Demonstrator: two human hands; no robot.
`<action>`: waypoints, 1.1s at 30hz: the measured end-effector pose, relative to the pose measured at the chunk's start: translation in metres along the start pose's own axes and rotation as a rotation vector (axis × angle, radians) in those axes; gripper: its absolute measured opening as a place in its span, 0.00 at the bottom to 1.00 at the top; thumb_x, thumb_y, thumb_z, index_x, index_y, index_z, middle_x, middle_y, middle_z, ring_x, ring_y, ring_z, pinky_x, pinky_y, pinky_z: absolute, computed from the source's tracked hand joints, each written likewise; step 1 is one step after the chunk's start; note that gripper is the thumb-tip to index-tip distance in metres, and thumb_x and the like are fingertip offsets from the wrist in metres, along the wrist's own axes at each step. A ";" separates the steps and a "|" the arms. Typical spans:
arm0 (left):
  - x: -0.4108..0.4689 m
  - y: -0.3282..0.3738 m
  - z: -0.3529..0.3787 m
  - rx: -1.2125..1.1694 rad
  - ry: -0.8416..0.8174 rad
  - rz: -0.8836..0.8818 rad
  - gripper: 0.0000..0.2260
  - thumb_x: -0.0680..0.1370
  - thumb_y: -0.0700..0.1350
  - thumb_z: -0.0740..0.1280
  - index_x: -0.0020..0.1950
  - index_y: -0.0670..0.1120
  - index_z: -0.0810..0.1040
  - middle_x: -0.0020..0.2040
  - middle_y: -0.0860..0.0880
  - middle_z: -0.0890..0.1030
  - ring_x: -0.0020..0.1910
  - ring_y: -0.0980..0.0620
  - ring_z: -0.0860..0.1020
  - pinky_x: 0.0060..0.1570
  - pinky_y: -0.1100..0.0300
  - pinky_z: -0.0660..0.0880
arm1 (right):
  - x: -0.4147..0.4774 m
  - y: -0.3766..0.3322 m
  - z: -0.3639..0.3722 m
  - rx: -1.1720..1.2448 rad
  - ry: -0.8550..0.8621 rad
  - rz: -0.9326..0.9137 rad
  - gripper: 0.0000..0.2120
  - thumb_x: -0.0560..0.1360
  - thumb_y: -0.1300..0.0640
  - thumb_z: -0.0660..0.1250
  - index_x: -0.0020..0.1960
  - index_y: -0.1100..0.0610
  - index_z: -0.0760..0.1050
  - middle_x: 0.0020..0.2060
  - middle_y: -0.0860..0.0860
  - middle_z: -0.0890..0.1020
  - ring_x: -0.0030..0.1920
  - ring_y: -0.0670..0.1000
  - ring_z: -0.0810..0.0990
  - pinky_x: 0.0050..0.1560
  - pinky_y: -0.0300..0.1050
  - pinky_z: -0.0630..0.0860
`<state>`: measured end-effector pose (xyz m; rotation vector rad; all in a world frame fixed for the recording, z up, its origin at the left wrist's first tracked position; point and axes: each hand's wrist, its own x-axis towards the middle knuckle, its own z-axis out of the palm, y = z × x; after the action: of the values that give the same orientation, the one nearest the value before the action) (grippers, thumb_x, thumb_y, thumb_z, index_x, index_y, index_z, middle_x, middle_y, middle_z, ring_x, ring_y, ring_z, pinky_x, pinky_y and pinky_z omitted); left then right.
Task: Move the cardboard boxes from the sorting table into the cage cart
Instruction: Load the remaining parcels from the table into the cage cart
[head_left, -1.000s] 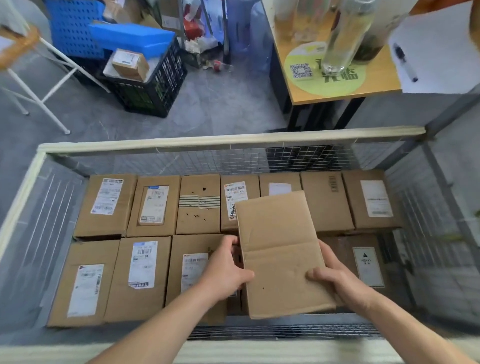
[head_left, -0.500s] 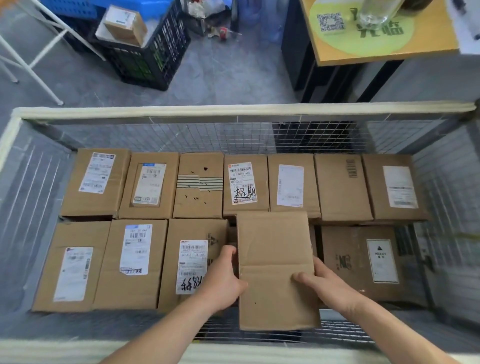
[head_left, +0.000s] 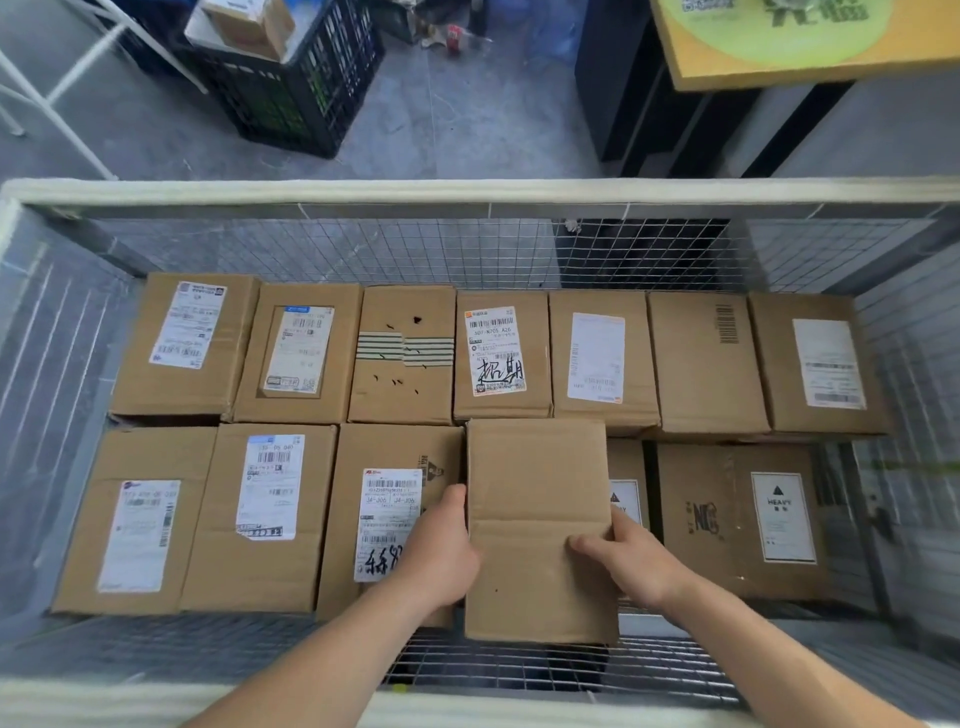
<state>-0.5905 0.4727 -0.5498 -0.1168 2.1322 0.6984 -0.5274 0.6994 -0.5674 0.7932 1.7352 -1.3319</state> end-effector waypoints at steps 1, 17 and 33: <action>0.002 -0.001 0.001 0.030 -0.005 -0.007 0.22 0.78 0.36 0.68 0.70 0.50 0.69 0.58 0.52 0.79 0.54 0.53 0.78 0.52 0.61 0.75 | 0.003 0.001 0.003 -0.012 0.007 0.005 0.21 0.80 0.50 0.68 0.70 0.49 0.67 0.58 0.44 0.79 0.58 0.48 0.78 0.62 0.48 0.74; 0.003 0.000 0.006 0.172 -0.043 0.007 0.36 0.82 0.41 0.66 0.83 0.45 0.48 0.81 0.48 0.55 0.77 0.49 0.63 0.73 0.62 0.60 | 0.037 -0.001 0.016 -0.305 0.183 0.004 0.14 0.84 0.47 0.57 0.62 0.57 0.69 0.58 0.54 0.78 0.56 0.55 0.77 0.60 0.54 0.76; -0.062 0.071 -0.072 0.546 0.064 0.282 0.35 0.79 0.57 0.67 0.81 0.47 0.57 0.78 0.51 0.59 0.75 0.47 0.61 0.72 0.52 0.66 | -0.066 -0.064 -0.009 -0.676 0.418 -0.152 0.25 0.82 0.42 0.60 0.70 0.58 0.68 0.75 0.57 0.68 0.75 0.56 0.65 0.71 0.52 0.69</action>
<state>-0.6264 0.4849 -0.4379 0.4684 2.3480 0.2474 -0.5511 0.6917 -0.4786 0.5703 2.4177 -0.5964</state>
